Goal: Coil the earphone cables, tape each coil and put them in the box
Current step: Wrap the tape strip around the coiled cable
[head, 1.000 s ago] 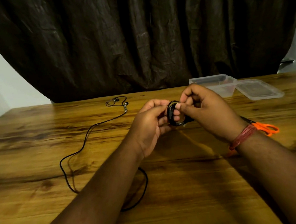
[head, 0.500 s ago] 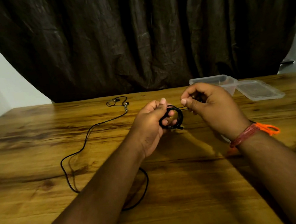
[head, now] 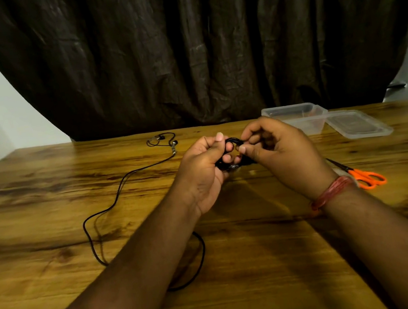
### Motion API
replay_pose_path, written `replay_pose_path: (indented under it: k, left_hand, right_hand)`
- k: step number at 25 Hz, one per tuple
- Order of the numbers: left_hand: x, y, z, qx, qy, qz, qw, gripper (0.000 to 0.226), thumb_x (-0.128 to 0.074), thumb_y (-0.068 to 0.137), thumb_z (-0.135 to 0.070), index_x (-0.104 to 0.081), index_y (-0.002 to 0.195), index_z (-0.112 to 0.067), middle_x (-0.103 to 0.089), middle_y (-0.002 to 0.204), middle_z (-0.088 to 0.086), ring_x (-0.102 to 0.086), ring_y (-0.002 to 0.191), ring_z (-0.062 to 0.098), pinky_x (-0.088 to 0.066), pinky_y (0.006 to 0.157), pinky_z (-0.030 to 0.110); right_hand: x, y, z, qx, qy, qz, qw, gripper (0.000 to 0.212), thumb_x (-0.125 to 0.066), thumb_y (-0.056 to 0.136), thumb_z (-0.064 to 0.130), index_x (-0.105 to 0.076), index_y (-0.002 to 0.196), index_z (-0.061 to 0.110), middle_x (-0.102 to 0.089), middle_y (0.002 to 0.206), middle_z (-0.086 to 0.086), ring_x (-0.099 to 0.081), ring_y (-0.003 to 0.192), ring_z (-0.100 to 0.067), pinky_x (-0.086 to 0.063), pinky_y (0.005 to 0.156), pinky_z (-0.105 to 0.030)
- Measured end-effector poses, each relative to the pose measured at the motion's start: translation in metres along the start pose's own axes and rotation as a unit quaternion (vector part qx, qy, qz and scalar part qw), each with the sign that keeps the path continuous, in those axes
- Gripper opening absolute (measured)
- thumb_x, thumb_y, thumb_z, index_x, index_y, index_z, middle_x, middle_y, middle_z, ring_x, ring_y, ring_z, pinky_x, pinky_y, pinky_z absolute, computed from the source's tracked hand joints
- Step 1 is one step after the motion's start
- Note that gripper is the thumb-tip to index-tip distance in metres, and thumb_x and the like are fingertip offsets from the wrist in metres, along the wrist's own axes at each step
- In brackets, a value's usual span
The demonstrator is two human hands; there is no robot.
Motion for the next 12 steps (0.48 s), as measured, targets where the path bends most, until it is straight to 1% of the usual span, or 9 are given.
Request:
replay_pose_path:
  k: [1, 3, 4, 6, 7, 8, 10, 11, 12]
  left_hand:
    - [-0.001, 0.000, 0.000, 0.003, -0.017, 0.005, 1.000, 0.012, -0.049, 0.100, -0.014, -0.057, 0.092, -0.009, -0.061, 0.073, 0.000, -0.055, 0.058, 0.006, -0.052, 0.075, 0.033]
    - [-0.003, -0.001, 0.000, 0.006, -0.005, 0.020, 1.000, 0.012, -0.050, 0.100, -0.012, -0.058, 0.091, -0.012, -0.064, 0.078, 0.002, -0.062, 0.066, 0.009, -0.055, 0.072, 0.032]
    - [-0.003, -0.002, -0.001, 0.002, 0.024, 0.022, 0.999, 0.012, -0.051, 0.099, -0.012, -0.058, 0.091, -0.013, -0.067, 0.079, 0.003, -0.065, 0.072, 0.012, -0.056, 0.071, 0.031]
    - [0.000, -0.002, -0.004, -0.023, 0.114, 0.005, 0.993, 0.011, -0.053, 0.099, -0.015, -0.060, 0.091, -0.016, -0.071, 0.082, 0.003, -0.069, 0.081, 0.015, -0.056, 0.072, 0.030]
    - [0.002, -0.003, -0.008, -0.044, 0.166, -0.008, 0.985, 0.010, -0.053, 0.099, -0.018, -0.061, 0.093, -0.017, -0.073, 0.083, 0.001, -0.070, 0.084, 0.016, -0.055, 0.075, 0.031]
    - [0.003, -0.004, -0.011, -0.069, 0.217, -0.015, 0.974, 0.010, -0.053, 0.099, -0.021, -0.063, 0.097, -0.017, -0.074, 0.083, -0.003, -0.070, 0.086, 0.015, -0.054, 0.078, 0.032]
    - [-0.001, -0.006, -0.017, -0.113, 0.307, 0.002, 0.945, 0.014, -0.052, 0.100, -0.026, -0.064, 0.100, -0.019, -0.074, 0.081, -0.010, -0.070, 0.083, 0.009, -0.052, 0.077, 0.027]
    - [-0.005, -0.006, -0.017, -0.125, 0.339, 0.016, 0.932, 0.015, -0.052, 0.100, -0.026, -0.065, 0.098, -0.019, -0.073, 0.080, -0.010, -0.070, 0.082, 0.010, -0.052, 0.075, 0.027]
    - [-0.007, -0.006, -0.017, -0.128, 0.354, 0.027, 0.926, 0.014, -0.054, 0.099, -0.025, -0.065, 0.095, -0.018, -0.074, 0.079, -0.008, -0.070, 0.082, 0.015, -0.053, 0.077, 0.030]
  right_hand:
    - [0.001, 0.001, -0.002, -0.010, 0.026, -0.009, 1.000, 0.017, -0.071, 0.085, 0.009, -0.063, 0.088, 0.025, -0.064, 0.080, -0.001, -0.062, 0.073, -0.012, -0.054, 0.067, -0.021]
    - [0.006, 0.003, -0.002, -0.011, 0.058, -0.028, 0.998, 0.018, -0.071, 0.084, 0.008, -0.064, 0.083, 0.024, -0.062, 0.075, 0.006, -0.060, 0.070, -0.002, -0.051, 0.066, -0.016]
    - [0.008, 0.004, -0.003, -0.011, 0.060, -0.030, 0.998, 0.017, -0.071, 0.084, 0.008, -0.065, 0.083, 0.024, -0.063, 0.075, 0.008, -0.061, 0.072, -0.001, -0.052, 0.068, -0.017]
    - [0.011, 0.003, -0.005, -0.009, 0.020, -0.023, 0.999, 0.012, -0.070, 0.085, 0.014, -0.066, 0.087, 0.025, -0.066, 0.081, 0.006, -0.066, 0.080, -0.008, -0.055, 0.073, -0.028]
    - [0.011, 0.002, -0.005, 0.000, -0.014, -0.014, 1.000, 0.010, -0.070, 0.086, 0.017, -0.067, 0.089, 0.026, -0.067, 0.083, 0.005, -0.066, 0.082, -0.010, -0.056, 0.075, -0.032]
    - [0.009, 0.002, -0.003, 0.012, -0.044, -0.003, 0.999, 0.010, -0.070, 0.086, 0.019, -0.067, 0.090, 0.027, -0.068, 0.082, 0.006, -0.066, 0.082, -0.009, -0.056, 0.074, -0.033]
    - [0.005, 0.000, 0.001, 0.032, -0.068, 0.020, 0.997, 0.011, -0.070, 0.085, 0.018, -0.068, 0.090, 0.028, -0.068, 0.080, 0.008, -0.064, 0.078, -0.004, -0.054, 0.070, -0.027]
    - [0.003, 0.000, 0.003, 0.039, -0.072, 0.028, 0.996, 0.012, -0.070, 0.086, 0.017, -0.068, 0.089, 0.029, -0.068, 0.079, 0.009, -0.063, 0.076, -0.002, -0.053, 0.068, -0.024]
    - [0.003, 0.000, 0.004, 0.044, -0.076, 0.030, 0.996, 0.013, -0.070, 0.086, 0.017, -0.068, 0.090, 0.029, -0.068, 0.079, 0.010, -0.063, 0.076, -0.002, -0.052, 0.067, -0.023]
Point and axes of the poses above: each hand's wrist, its own y-axis towards the middle knuckle, its own x-axis out of the back of the hand, z = x × y, the point moved 9 cm from there along y, towards the middle knuckle
